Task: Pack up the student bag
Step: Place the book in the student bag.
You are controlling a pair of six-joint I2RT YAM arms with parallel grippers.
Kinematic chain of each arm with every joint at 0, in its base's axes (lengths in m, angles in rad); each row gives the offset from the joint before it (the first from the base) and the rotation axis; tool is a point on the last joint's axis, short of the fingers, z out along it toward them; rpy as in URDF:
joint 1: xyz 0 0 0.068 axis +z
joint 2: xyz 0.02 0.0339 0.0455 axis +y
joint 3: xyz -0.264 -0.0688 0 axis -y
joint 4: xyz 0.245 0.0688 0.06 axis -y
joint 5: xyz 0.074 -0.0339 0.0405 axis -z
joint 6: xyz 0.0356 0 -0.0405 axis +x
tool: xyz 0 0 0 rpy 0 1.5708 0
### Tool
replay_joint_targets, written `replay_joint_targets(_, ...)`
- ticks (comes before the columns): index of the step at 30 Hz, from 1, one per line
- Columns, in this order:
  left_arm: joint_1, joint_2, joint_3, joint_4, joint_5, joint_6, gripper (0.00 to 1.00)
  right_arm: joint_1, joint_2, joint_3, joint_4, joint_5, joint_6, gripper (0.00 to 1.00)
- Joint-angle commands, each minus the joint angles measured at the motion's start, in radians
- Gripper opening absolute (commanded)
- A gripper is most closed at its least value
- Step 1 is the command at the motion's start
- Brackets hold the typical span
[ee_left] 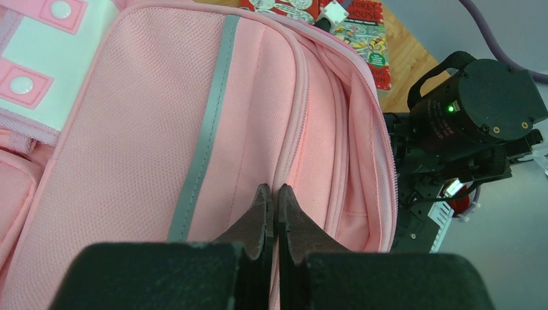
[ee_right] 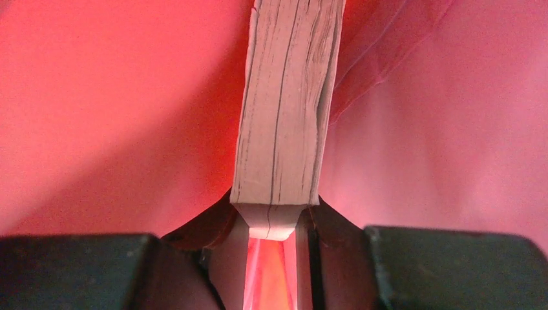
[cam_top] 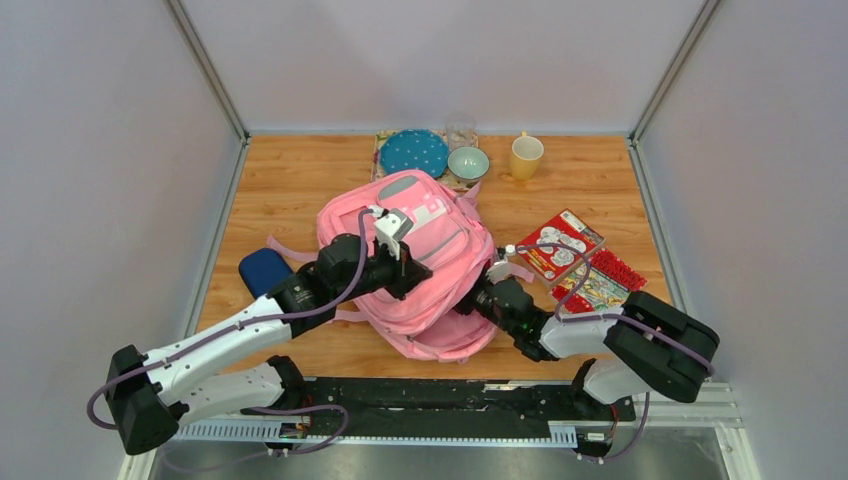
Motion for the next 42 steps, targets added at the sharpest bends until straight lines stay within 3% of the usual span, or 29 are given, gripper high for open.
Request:
replay_joint_targets(1, 0.014, -0.050, 0.015, 0.165, 0.064, -0.029, 0.00, -0.003, 0.079, 0.104, 0.160, 0.048, -0.004, 0.02)
replay_joint_targets(4, 0.019, -0.059, 0.004, 0.172, 0.066, -0.035, 0.00, -0.002, 0.131, 0.135, 0.131, 0.071, 0.006, 0.06)
replay_joint_targets(12, 0.041, -0.079, -0.018, 0.168, 0.080, -0.036, 0.00, -0.003, 0.109, 0.083, 0.033, 0.104, 0.020, 0.43)
replay_joint_targets(13, 0.048, -0.078, -0.018, 0.167, 0.080, -0.036, 0.00, -0.002, 0.084, 0.056, -0.018, 0.114, 0.019, 0.47)
replay_joint_targets(14, 0.051, -0.081, -0.021, 0.162, 0.080, -0.035, 0.00, -0.003, 0.028, 0.045, -0.053, 0.123, 0.014, 0.61)
replay_joint_targets(17, 0.061, -0.081, -0.034, 0.164, 0.080, -0.035, 0.00, -0.003, -0.115, 0.029, -0.231, 0.148, -0.026, 0.69)
replay_joint_targets(22, 0.067, -0.082, -0.050, 0.171, 0.078, -0.036, 0.00, -0.003, -0.303, 0.063, -0.605, 0.157, -0.078, 0.73)
replay_joint_targets(25, 0.070, -0.082, -0.062, 0.187, 0.081, -0.044, 0.00, -0.003, -0.367, 0.075, -0.711, 0.136, -0.072, 0.73)
replay_joint_targets(28, 0.071, -0.082, -0.068, 0.199, 0.090, -0.055, 0.00, -0.003, -0.387, 0.081, -0.765, 0.102, -0.046, 0.66)
replay_joint_targets(31, 0.073, -0.082, -0.070, 0.210, 0.100, -0.061, 0.00, -0.003, -0.376, 0.077, -0.757, 0.073, -0.023, 0.52)
replay_joint_targets(32, 0.076, -0.082, -0.068, 0.211, 0.101, -0.064, 0.00, -0.003, -0.364, 0.081, -0.762, 0.067, -0.017, 0.41)
replay_joint_targets(35, 0.076, -0.082, -0.070, 0.221, 0.110, -0.069, 0.00, 0.000, -0.324, 0.098, -0.768, 0.061, -0.003, 0.26)
replay_joint_targets(42, 0.079, -0.082, -0.074, 0.245, 0.123, -0.084, 0.00, 0.007, -0.137, 0.202, -0.725, 0.059, -0.003, 0.04)
